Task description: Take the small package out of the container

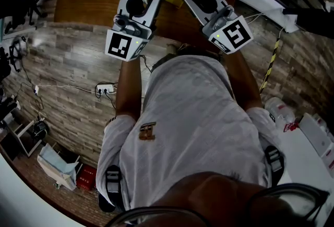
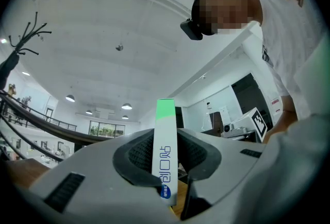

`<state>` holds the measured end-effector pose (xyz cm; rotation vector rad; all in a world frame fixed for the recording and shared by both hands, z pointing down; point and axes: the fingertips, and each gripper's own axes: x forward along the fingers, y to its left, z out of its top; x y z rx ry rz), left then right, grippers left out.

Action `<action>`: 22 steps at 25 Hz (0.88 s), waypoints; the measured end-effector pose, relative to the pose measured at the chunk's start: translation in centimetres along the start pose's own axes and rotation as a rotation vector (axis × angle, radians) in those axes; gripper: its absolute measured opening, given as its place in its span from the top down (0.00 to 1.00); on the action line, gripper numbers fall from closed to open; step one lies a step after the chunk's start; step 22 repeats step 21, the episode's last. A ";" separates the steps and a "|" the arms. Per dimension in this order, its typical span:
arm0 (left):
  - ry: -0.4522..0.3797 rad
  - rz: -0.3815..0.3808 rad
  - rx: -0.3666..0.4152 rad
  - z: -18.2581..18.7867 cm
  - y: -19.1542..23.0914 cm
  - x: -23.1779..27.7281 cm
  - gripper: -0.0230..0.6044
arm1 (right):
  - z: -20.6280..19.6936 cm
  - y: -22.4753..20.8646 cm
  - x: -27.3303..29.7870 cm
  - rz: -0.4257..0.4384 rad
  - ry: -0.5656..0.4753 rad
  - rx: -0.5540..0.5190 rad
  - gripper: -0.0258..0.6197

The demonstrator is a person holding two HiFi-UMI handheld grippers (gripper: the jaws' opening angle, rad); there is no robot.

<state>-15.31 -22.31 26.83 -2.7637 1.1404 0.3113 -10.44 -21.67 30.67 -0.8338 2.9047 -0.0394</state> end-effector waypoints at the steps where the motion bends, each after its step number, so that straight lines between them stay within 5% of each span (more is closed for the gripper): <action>1: -0.001 0.001 0.000 0.1 0.0 -0.1 0.79 | -0.1 0.1 0.0 0.001 0.001 0.001 0.91; 22: -0.013 -0.013 0.002 0.7 -0.1 -2.0 0.79 | -0.3 2.3 0.4 0.005 0.004 -0.015 0.91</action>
